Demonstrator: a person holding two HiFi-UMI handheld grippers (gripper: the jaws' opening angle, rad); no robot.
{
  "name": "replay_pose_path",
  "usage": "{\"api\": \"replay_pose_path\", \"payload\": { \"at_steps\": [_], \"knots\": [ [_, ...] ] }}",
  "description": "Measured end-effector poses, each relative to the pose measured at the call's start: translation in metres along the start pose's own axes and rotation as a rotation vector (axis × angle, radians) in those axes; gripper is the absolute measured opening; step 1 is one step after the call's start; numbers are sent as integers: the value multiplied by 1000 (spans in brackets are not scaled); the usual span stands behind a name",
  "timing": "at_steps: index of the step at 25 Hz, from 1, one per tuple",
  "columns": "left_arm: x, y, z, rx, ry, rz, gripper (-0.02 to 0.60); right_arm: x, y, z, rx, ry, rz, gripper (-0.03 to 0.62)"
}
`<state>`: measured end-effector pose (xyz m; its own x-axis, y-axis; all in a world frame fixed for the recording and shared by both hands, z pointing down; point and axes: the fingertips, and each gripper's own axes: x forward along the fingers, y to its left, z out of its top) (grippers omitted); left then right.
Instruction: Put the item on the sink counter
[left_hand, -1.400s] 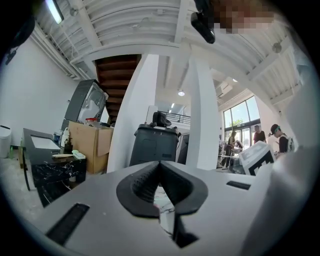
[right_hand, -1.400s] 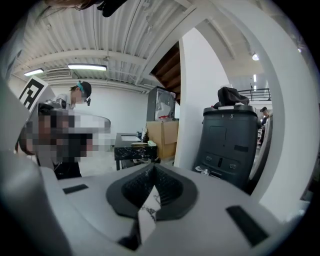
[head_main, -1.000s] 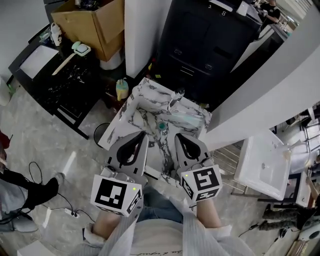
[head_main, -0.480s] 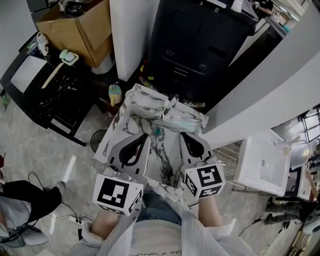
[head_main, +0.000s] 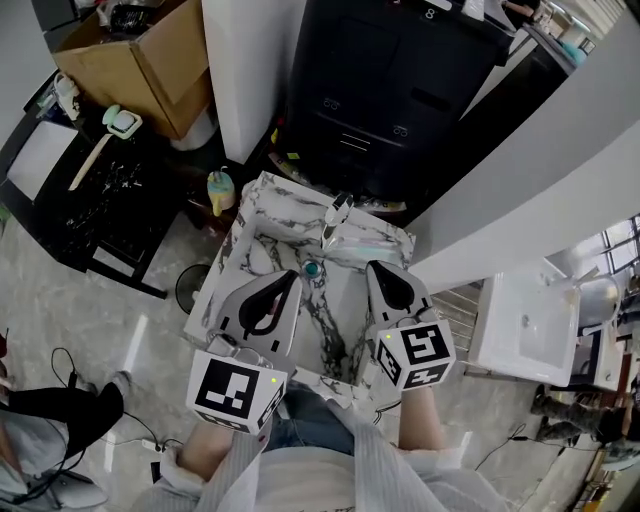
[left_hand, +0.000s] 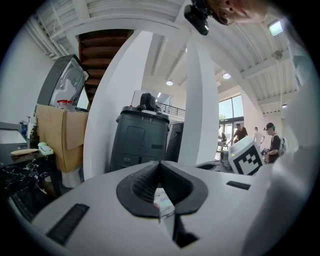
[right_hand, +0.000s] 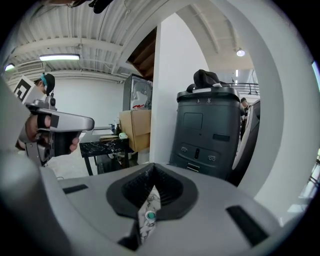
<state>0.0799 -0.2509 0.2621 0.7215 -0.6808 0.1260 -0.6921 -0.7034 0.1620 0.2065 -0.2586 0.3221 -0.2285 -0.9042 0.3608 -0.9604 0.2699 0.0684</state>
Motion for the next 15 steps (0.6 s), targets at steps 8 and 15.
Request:
{"api": "replay_pose_path", "payload": {
  "at_steps": [8,15],
  "knots": [
    [20,12,-30,-37,61,-7,17,27,-23,-16,4,51,40,9],
    [42,20,-53,-35,103,-13,17,55,-46,-41,-16,129,78,9]
  ]
}}
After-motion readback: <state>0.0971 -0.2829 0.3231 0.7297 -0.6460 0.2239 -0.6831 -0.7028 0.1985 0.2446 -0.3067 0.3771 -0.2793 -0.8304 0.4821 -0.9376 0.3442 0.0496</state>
